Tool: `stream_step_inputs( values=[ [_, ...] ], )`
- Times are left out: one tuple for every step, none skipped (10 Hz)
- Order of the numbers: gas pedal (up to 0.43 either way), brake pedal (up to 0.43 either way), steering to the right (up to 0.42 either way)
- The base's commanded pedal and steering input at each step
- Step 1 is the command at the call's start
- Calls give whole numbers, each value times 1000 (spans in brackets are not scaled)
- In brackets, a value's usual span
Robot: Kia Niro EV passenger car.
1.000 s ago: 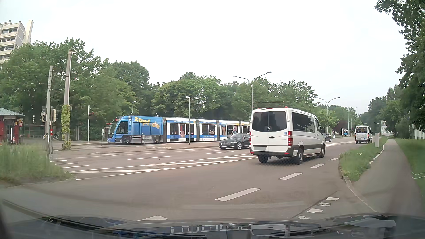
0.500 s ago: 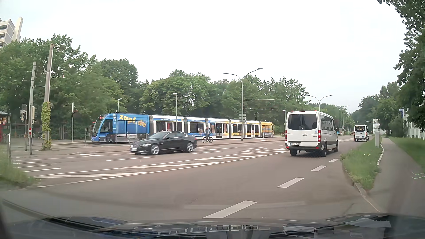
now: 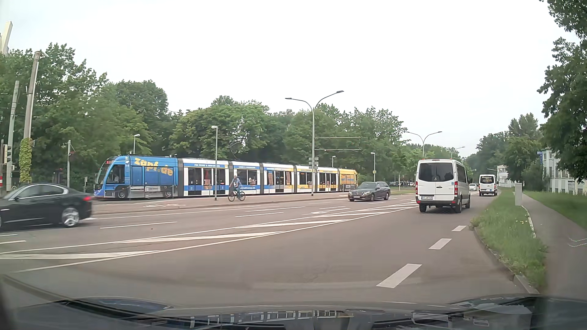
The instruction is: Follow the waypoints while adhering to traffic rules and regulations
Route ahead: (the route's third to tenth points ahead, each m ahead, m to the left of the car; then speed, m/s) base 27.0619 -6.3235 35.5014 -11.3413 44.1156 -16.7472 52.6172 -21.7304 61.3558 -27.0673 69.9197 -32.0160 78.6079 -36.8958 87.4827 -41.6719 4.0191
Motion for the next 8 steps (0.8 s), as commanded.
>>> stream_step_inputs(
  values=[
    [189,0,183],
    [189,0,189],
    [189,0,190],
    [189,0,190],
    [189,0,190],
    [189,0,190],
    [189,0,190],
    [189,0,190]
  ],
)
